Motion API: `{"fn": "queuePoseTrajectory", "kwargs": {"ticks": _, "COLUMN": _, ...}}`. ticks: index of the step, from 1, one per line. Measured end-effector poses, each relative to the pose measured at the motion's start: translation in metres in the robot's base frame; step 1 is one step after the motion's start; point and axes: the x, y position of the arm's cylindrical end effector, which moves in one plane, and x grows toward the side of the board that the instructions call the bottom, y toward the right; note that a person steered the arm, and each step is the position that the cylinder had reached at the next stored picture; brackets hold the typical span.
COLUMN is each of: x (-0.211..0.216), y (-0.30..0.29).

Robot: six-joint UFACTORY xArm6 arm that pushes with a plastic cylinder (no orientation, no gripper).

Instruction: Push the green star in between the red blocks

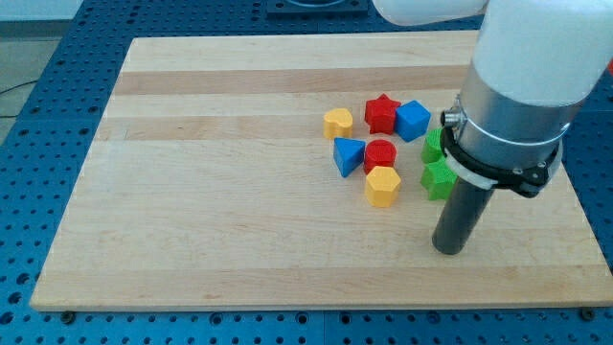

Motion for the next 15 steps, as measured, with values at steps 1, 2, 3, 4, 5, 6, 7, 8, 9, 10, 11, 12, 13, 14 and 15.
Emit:
{"fn": "queuePoseTrajectory", "kwargs": {"ticks": 1, "x": 0.0, "y": 0.0}}
{"fn": "queuePoseTrajectory", "kwargs": {"ticks": 2, "x": 0.003, "y": 0.0}}
{"fn": "queuePoseTrajectory", "kwargs": {"ticks": 3, "x": 0.001, "y": -0.001}}
{"fn": "queuePoseTrajectory", "kwargs": {"ticks": 4, "x": 0.001, "y": 0.002}}
{"fn": "queuePoseTrajectory", "kwargs": {"ticks": 5, "x": 0.001, "y": 0.002}}
{"fn": "queuePoseTrajectory", "kwargs": {"ticks": 6, "x": 0.001, "y": 0.002}}
{"fn": "queuePoseTrajectory", "kwargs": {"ticks": 7, "x": -0.01, "y": 0.002}}
{"fn": "queuePoseTrajectory", "kwargs": {"ticks": 8, "x": -0.033, "y": 0.015}}
{"fn": "queuePoseTrajectory", "kwargs": {"ticks": 9, "x": -0.048, "y": 0.009}}
{"fn": "queuePoseTrajectory", "kwargs": {"ticks": 10, "x": -0.06, "y": 0.014}}
{"fn": "queuePoseTrajectory", "kwargs": {"ticks": 11, "x": -0.075, "y": 0.019}}
{"fn": "queuePoseTrajectory", "kwargs": {"ticks": 12, "x": -0.092, "y": 0.019}}
{"fn": "queuePoseTrajectory", "kwargs": {"ticks": 13, "x": -0.111, "y": 0.027}}
{"fn": "queuePoseTrajectory", "kwargs": {"ticks": 14, "x": -0.122, "y": 0.039}}
{"fn": "queuePoseTrajectory", "kwargs": {"ticks": 15, "x": -0.127, "y": 0.065}}
